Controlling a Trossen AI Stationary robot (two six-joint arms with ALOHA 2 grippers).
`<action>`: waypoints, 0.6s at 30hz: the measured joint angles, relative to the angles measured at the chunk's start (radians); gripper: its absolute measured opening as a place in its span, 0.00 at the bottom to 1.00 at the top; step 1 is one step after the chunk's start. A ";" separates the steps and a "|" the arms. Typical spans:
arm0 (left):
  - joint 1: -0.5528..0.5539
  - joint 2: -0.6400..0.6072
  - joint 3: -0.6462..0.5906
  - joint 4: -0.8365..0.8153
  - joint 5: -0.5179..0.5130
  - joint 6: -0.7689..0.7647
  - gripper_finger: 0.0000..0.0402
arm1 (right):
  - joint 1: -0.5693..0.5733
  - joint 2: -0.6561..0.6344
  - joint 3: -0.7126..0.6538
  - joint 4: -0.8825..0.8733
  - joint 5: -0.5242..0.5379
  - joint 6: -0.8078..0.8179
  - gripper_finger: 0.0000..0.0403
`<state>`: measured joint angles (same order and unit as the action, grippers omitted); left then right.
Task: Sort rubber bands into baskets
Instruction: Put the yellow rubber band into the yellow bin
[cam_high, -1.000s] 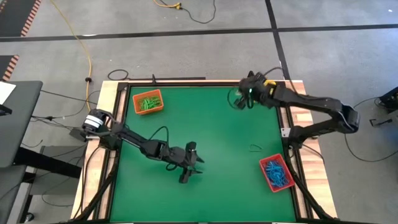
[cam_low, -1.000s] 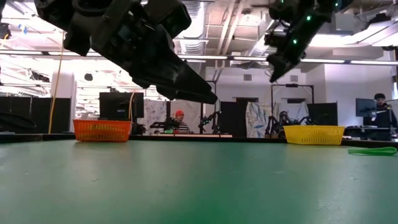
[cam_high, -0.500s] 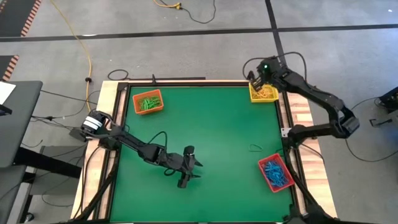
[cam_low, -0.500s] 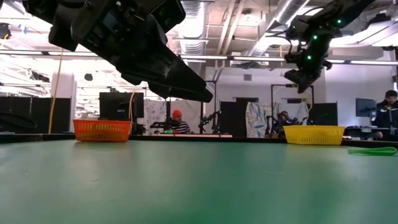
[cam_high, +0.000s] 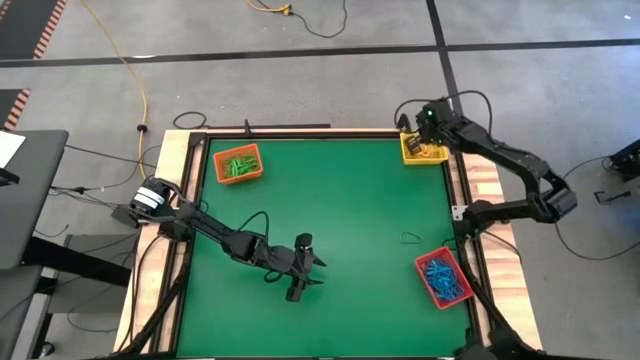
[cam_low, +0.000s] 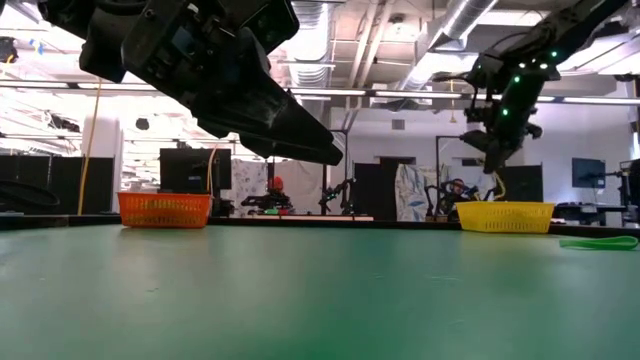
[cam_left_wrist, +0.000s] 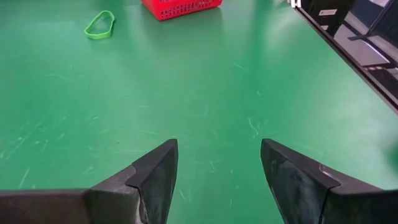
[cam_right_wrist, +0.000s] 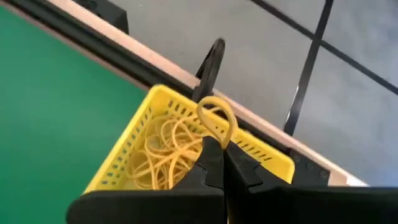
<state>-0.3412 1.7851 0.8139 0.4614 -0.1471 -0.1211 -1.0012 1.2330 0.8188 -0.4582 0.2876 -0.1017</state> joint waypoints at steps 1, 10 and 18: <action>0.000 0.000 0.000 0.000 0.000 0.000 0.55 | 0.000 0.003 -0.009 0.004 0.000 0.000 0.04; -0.004 0.000 0.000 0.000 0.000 -0.014 0.55 | -0.002 0.114 -0.054 -0.008 -0.078 0.051 0.04; -0.008 0.000 0.000 -0.001 0.000 -0.019 0.55 | 0.005 0.201 -0.053 0.019 -0.086 0.052 0.06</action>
<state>-0.3489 1.7851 0.8135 0.4603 -0.1467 -0.1400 -0.9961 1.4335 0.7657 -0.4389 0.2020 -0.0501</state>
